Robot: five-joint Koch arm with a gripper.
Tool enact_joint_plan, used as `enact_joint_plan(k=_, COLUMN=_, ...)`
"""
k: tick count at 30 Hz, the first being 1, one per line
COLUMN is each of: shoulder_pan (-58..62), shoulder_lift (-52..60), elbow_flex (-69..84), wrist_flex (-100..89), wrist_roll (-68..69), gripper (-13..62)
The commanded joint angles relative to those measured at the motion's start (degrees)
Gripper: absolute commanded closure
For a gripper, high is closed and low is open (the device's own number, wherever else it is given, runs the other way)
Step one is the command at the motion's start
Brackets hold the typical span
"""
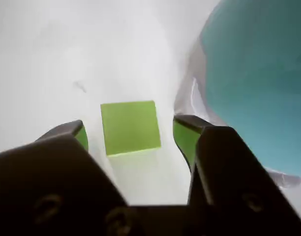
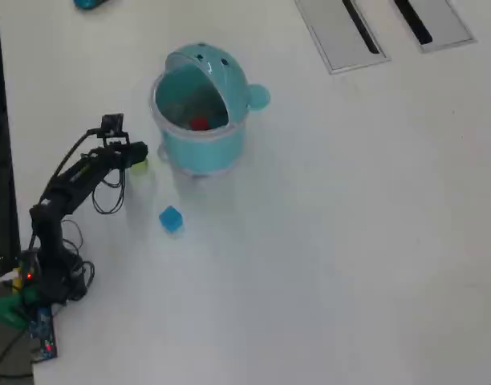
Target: Grasp RGB lego blocks and put them in the bin one by one.
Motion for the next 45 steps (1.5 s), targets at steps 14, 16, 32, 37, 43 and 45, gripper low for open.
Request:
enact_joint_plan(k=14, shoulder_pan=0.00, shoulder_lift=-4.22, elbow_flex=-5.19, wrist_flex=-5.01, wrist_roll=-0.09, gripper=17.9)
enact_joint_plan(k=16, shoulder_pan=-0.18, shoulder_lift=-5.01, elbow_flex=-5.71, wrist_flex=-5.01, wrist_roll=-0.09, gripper=18.7)
enact_joint_plan(k=32, shoulder_pan=-1.05, shoulder_lift=1.85, elbow_flex=-6.24, wrist_flex=-0.26, wrist_roll=0.00, gripper=36.7)
enact_joint_plan(k=37, shoulder_pan=-1.85, shoulder_lift=7.65, elbow_flex=-5.01, wrist_flex=2.90, wrist_roll=0.00, gripper=36.7)
enact_joint_plan(k=43, shoulder_pan=-3.87, shoulder_lift=17.84, elbow_flex=-5.89, wrist_flex=8.53, wrist_roll=2.90, gripper=36.8)
enact_joint_plan(k=45, shoulder_pan=-3.69, shoulder_lift=20.65, elbow_flex=-6.15, wrist_flex=8.53, wrist_roll=3.78, gripper=36.8)
